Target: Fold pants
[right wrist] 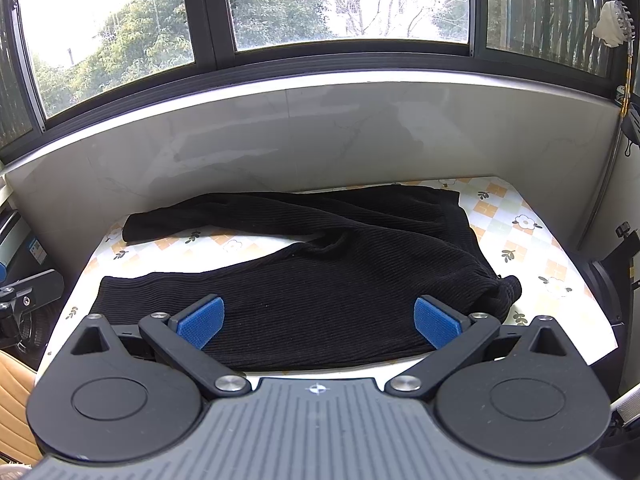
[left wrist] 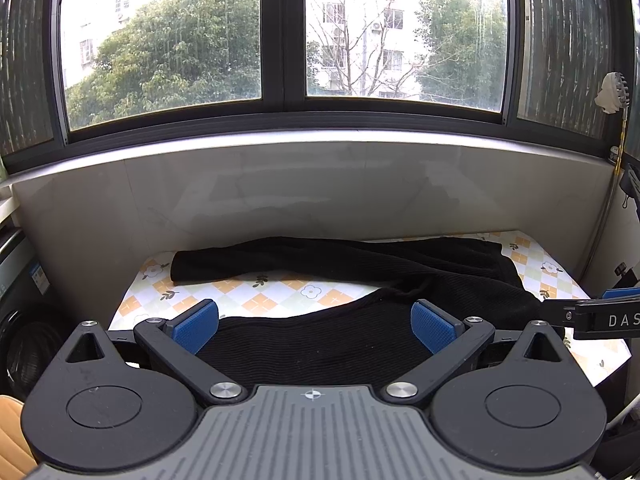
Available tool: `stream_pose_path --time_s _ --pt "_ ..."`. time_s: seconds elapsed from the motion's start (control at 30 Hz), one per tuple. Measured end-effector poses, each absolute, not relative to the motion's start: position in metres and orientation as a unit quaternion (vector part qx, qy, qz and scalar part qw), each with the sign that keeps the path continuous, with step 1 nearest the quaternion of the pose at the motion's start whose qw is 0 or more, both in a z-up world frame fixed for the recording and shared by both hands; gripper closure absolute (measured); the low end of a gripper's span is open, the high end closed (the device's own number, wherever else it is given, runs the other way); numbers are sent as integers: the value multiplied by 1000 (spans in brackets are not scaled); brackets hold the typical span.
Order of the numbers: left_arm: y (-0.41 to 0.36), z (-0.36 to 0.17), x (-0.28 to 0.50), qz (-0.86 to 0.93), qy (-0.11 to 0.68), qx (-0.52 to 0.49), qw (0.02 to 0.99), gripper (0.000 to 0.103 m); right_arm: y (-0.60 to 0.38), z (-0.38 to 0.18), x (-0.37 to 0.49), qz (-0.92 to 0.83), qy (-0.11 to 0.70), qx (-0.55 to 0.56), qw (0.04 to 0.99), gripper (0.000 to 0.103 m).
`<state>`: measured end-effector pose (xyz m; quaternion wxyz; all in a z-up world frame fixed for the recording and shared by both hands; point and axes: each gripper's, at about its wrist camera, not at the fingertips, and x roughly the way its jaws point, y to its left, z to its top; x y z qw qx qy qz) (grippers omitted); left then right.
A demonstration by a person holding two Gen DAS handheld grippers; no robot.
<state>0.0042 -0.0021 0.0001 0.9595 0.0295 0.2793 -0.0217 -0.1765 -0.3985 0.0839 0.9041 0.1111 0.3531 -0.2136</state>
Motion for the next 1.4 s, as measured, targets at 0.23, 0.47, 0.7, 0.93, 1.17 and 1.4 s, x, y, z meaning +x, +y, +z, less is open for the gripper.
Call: stream_pose_path --time_s 0.23,0.47,0.7,0.93,1.17,1.4 --pt "-1 -1 5 -23 279 28 960 0 -398 83 -174 -214 355 110 904 0" --pt "1 -4 9 -20 285 21 958 0 -399 81 -169 -213 357 109 903 0" --pt "8 -12 26 -8 306 0 952 0 -412 75 -167 -195 332 125 914 0" --pt "56 -36 63 69 329 -80 938 0 -480 66 -175 -256 238 135 927 0" --pt "122 -101 97 159 381 -216 885 1 -559 -10 -194 -302 255 194 898 0" --pt "145 -160 104 202 435 -275 833 13 -599 -99 -221 -367 333 226 839 2"
